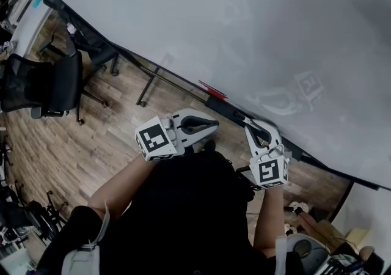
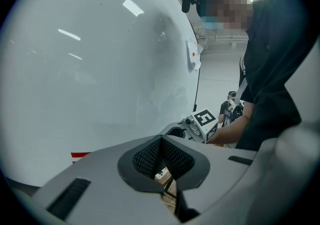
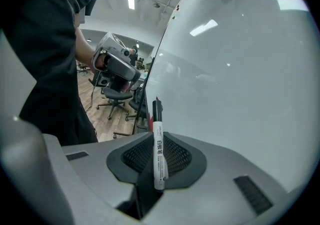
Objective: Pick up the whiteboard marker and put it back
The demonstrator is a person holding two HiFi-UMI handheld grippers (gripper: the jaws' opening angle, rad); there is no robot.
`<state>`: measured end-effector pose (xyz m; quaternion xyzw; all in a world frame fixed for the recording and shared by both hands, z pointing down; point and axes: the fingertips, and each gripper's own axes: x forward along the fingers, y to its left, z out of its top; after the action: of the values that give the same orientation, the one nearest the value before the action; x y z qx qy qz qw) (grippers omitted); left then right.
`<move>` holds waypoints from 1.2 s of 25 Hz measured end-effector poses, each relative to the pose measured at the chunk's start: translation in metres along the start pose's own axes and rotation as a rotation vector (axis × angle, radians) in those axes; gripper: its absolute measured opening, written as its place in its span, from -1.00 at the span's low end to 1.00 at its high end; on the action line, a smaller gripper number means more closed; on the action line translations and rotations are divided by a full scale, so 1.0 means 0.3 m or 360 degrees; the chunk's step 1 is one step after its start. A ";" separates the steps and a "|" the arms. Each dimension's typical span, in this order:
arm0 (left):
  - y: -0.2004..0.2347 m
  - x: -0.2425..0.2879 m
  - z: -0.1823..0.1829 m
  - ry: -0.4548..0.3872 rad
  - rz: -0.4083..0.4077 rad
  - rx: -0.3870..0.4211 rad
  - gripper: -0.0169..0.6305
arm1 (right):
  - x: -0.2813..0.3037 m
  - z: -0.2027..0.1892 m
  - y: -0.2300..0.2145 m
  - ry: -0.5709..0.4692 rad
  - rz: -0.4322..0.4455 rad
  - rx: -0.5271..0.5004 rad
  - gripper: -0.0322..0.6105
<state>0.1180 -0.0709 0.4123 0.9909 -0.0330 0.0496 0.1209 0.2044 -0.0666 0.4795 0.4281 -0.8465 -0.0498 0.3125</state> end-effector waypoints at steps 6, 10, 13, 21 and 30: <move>0.012 -0.008 0.002 0.0015 0.0024 -0.0015 -0.92 | 0.036 -0.041 0.023 0.0060 0.0042 0.0028 -0.68; 0.014 -0.012 -0.010 0.0028 0.0024 -0.0009 -0.92 | 0.070 -0.084 0.028 0.0122 0.0050 0.0037 -0.68; 0.015 -0.022 -0.023 0.0036 0.0030 -0.0003 -0.92 | 0.090 -0.118 0.039 0.0175 0.0060 0.0024 -0.68; 0.006 -0.019 -0.031 0.0047 0.0020 -0.0004 -0.92 | 0.128 -0.220 0.067 0.0328 0.0121 0.0038 -0.68; -0.016 -0.011 -0.039 0.0060 -0.0004 -0.0008 -0.92 | 0.143 -0.261 0.079 0.0359 0.0130 0.0049 -0.68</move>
<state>0.1139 -0.0632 0.4221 0.9895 -0.0295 0.0680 0.1240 0.2140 -0.0698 0.5712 0.4009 -0.8234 0.0244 0.4009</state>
